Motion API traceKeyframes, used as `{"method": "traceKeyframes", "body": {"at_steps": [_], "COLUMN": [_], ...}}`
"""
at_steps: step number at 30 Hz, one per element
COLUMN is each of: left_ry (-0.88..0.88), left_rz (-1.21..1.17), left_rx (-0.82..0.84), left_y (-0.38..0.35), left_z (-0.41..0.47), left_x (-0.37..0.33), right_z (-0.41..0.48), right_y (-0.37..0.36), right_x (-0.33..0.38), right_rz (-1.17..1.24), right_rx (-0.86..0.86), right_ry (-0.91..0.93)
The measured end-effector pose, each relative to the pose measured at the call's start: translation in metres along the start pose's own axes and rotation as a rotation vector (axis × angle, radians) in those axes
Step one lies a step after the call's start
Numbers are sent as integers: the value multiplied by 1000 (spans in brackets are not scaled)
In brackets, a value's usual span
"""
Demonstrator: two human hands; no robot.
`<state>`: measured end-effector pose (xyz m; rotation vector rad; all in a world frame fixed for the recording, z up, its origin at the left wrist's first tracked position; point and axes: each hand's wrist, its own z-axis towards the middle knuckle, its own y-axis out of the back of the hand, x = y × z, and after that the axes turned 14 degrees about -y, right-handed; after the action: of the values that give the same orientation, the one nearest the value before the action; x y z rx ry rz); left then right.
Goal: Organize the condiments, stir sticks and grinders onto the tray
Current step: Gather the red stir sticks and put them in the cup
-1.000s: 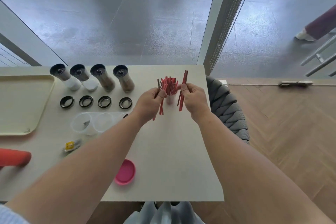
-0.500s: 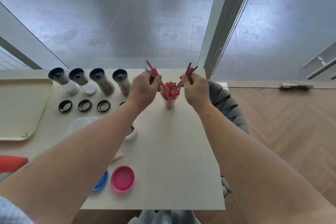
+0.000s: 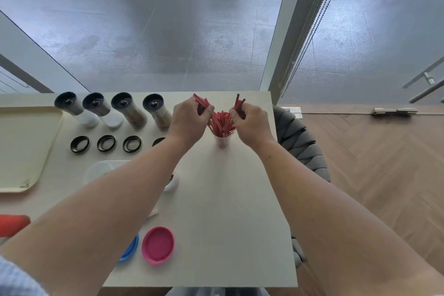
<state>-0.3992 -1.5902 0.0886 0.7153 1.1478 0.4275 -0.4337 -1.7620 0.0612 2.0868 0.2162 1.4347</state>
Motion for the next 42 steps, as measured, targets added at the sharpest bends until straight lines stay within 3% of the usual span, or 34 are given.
{"method": "traceKeyframes", "body": {"at_steps": [15, 31, 37, 42], "left_ry": [-39, -108, -84, -71], "left_rz": [116, 64, 84, 69], "left_rx": [215, -45, 122, 117], "left_y": [-21, -26, -33, -35], "left_z": [8, 7, 5, 1], "left_x": [14, 17, 27, 25], "right_z": [11, 16, 19, 22], "right_y": [-8, -12, -17, -18], "right_x": [-12, -13, -23, -23], "right_rz": [-98, -3, -154, -161], "right_rx": [59, -77, -22, 4], "right_ry": [72, 171, 183, 150]}}
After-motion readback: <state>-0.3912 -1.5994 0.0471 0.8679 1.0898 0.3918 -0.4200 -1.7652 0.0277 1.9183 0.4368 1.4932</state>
